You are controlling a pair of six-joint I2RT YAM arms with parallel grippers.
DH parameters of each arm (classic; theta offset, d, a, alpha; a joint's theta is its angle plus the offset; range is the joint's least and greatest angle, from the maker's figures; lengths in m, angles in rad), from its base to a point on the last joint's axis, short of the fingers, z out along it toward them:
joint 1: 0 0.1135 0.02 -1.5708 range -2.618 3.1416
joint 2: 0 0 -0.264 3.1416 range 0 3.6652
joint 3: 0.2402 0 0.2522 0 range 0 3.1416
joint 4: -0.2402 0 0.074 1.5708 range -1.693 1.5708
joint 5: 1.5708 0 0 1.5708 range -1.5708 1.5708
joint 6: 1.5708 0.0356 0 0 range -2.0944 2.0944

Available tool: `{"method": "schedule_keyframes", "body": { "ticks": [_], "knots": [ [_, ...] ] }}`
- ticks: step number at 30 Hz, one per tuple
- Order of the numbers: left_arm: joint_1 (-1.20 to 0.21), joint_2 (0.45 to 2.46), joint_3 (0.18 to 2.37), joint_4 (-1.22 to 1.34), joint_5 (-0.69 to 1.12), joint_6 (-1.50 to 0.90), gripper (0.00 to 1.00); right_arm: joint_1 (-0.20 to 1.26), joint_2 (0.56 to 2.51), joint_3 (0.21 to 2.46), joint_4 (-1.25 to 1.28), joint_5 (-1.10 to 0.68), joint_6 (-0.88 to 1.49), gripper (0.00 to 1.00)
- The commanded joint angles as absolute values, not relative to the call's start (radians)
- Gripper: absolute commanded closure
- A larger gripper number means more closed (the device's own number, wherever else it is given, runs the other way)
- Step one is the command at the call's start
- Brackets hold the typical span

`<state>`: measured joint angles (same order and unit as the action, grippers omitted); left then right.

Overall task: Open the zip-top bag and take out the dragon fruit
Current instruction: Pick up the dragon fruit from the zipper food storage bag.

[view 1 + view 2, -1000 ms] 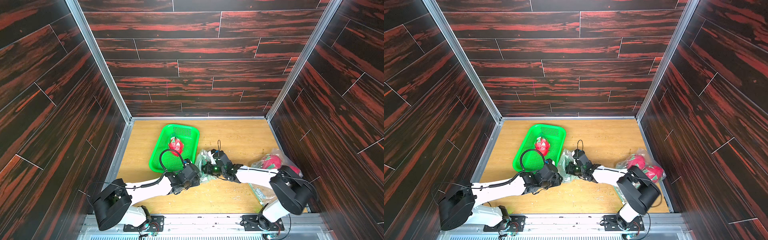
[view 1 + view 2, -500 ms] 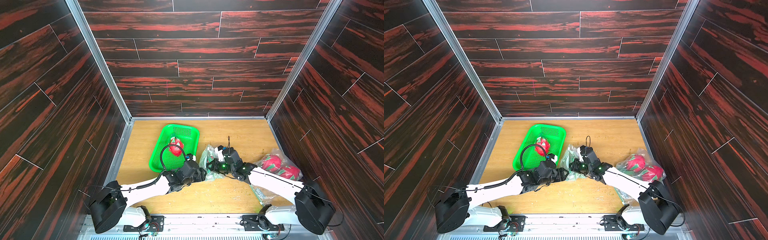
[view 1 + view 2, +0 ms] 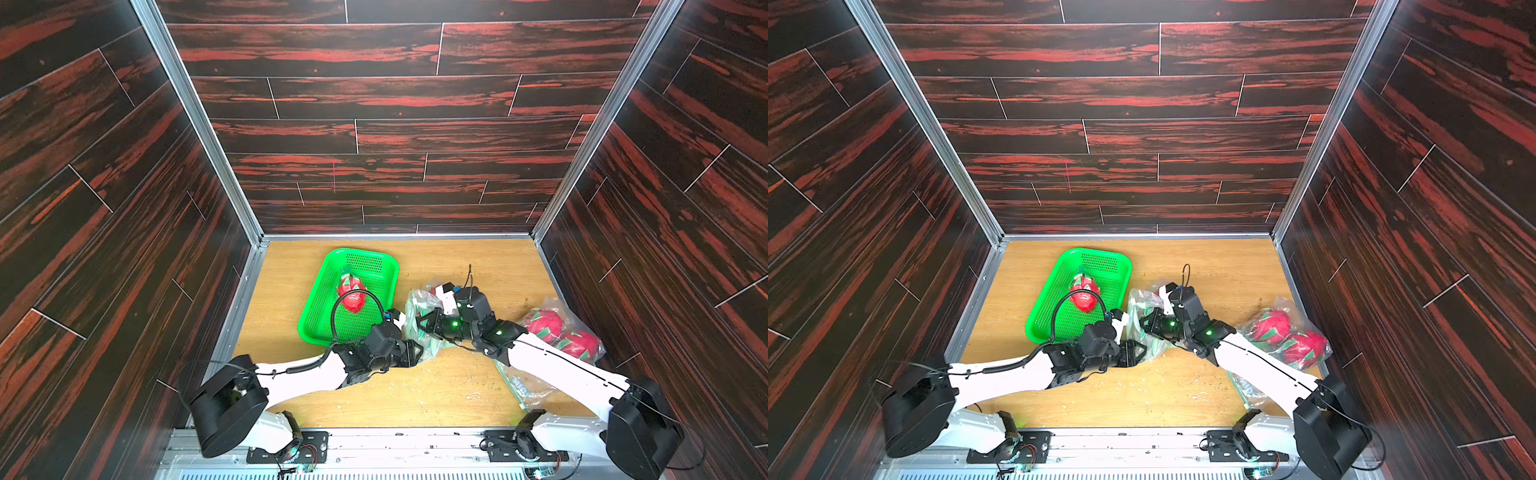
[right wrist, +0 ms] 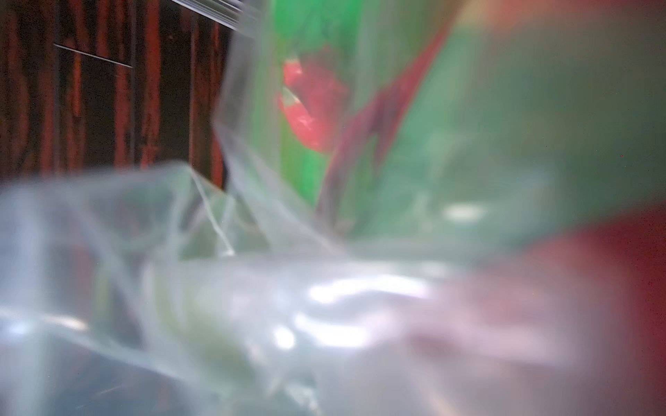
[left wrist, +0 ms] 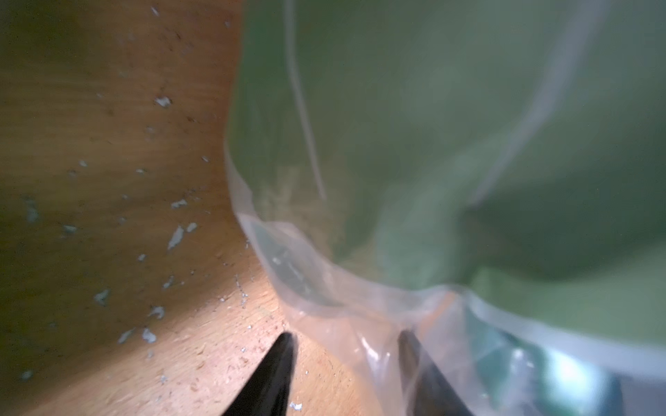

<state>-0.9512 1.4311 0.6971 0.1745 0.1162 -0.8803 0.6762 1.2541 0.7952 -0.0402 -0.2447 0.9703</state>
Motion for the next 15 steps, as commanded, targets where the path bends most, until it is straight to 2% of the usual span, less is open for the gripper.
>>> {"method": "schedule_keyframes", "body": {
  "ticks": [1,7,11,13,15],
  "knots": [
    [-0.965,1.448,0.695,0.161,0.141,-0.846,0.51,0.645,1.211,0.866,0.073,-0.295,0.987,1.0],
    [-0.963,1.407,0.721,0.137,0.068,-0.832,0.41,0.616,1.208,0.863,0.116,-0.439,1.062,1.0],
    [-0.942,1.343,0.755,0.118,0.092,-0.768,0.34,0.574,1.211,0.865,0.157,-0.588,1.113,1.0],
    [-0.939,1.299,0.78,0.075,0.1,-0.703,0.27,0.554,1.218,0.912,0.081,-0.659,1.063,1.0],
    [-0.935,1.258,0.815,0.002,0.115,-0.611,0.24,0.532,1.225,0.965,-0.025,-0.725,0.981,1.0]
  ]
}}
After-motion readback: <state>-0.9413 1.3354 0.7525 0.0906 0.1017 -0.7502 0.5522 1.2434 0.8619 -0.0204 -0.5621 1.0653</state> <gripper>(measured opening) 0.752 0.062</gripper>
